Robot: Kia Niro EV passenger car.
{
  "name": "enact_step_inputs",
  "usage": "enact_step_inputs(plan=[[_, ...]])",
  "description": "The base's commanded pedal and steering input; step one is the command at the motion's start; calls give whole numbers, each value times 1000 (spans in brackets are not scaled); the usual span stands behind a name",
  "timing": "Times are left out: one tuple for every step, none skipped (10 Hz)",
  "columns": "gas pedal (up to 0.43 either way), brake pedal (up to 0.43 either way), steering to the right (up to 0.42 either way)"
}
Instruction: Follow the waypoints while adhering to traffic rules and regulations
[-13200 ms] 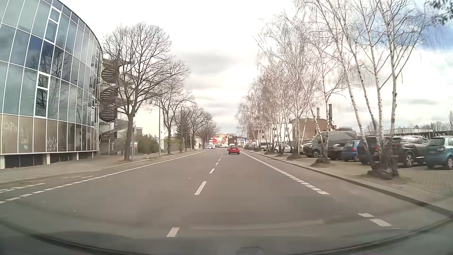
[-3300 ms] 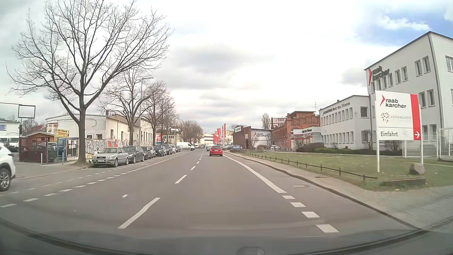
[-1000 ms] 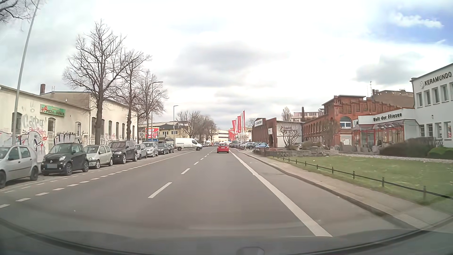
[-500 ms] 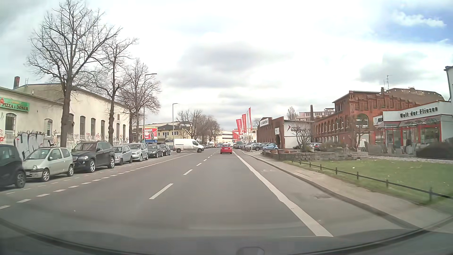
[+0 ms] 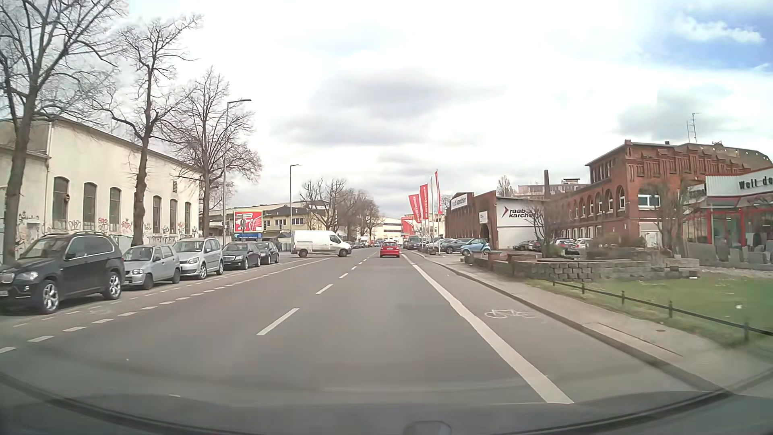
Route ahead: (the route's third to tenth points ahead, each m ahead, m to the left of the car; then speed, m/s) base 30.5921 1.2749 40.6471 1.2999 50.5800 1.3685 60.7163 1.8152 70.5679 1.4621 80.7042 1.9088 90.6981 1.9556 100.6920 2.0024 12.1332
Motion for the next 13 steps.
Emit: enact_step_inputs(plan=[[0, 0, -2], [0, 0, -2], [0, 0, -1], [0, 0, -1], [0, 0, -1], [0, 0, -1], [0, 0, -1], [0, 0, -1], [0, 0, -1], [0, 0, -1], [0, 18, -1], [0, 37, -1], [0, 49, -1]])
